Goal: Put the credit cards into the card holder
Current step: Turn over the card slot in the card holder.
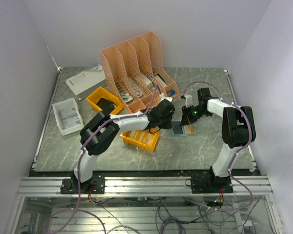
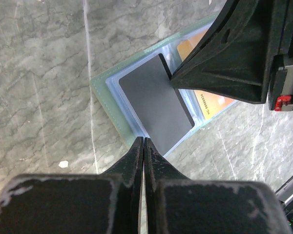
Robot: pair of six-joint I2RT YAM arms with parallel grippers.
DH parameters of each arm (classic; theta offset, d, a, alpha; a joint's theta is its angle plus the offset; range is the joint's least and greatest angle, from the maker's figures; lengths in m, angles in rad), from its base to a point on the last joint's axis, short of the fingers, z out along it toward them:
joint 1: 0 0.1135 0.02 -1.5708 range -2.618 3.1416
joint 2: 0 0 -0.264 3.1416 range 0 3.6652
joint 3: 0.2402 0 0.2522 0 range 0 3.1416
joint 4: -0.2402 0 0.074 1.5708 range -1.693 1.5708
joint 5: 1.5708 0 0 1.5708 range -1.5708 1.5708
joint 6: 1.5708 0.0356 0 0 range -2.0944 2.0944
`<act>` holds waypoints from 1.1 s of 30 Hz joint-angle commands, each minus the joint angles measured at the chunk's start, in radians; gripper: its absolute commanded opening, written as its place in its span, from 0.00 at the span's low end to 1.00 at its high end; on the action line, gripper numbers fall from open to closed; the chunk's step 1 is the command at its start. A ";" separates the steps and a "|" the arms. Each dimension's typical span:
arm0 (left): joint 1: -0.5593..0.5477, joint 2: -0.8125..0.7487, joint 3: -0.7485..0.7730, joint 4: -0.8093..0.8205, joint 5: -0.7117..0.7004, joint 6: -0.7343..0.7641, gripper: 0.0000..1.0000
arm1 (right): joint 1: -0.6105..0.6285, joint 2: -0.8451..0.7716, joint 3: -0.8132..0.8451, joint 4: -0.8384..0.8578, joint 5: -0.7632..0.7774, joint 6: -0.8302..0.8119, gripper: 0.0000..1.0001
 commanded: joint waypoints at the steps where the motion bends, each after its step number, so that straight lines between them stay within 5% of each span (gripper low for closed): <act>1: 0.010 0.001 0.012 0.076 0.044 -0.037 0.07 | 0.002 0.024 0.008 -0.004 0.025 -0.010 0.01; 33: 0.038 0.080 -0.032 0.131 0.109 -0.084 0.07 | 0.002 0.026 0.012 -0.007 0.020 -0.008 0.01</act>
